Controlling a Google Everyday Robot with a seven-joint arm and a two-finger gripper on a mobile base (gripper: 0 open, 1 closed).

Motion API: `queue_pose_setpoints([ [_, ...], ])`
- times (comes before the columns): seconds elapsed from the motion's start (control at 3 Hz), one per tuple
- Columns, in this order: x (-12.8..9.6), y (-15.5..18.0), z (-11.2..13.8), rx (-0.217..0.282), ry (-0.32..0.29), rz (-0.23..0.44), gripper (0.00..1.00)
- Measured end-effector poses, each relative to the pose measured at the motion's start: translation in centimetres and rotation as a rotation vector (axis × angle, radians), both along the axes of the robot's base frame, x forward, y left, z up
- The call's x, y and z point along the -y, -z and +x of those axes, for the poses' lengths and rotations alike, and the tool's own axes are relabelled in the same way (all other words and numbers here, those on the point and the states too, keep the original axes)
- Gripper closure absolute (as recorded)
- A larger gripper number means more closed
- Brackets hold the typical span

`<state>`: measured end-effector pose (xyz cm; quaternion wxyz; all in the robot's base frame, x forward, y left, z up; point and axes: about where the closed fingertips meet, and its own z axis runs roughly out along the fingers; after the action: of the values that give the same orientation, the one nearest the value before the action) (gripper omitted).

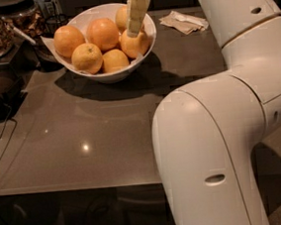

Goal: Pick orange from white bowl

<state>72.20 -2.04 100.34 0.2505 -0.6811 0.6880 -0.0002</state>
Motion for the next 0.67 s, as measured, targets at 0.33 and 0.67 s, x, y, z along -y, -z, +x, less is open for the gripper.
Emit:
queue_pose_setpoints([
  [0.33,-1.03,0.74,0.95,-0.007,-0.003,0.02,0.24],
  [0.67,-1.9,1.39,1.6,-0.011,-0.01,0.027,0.26],
])
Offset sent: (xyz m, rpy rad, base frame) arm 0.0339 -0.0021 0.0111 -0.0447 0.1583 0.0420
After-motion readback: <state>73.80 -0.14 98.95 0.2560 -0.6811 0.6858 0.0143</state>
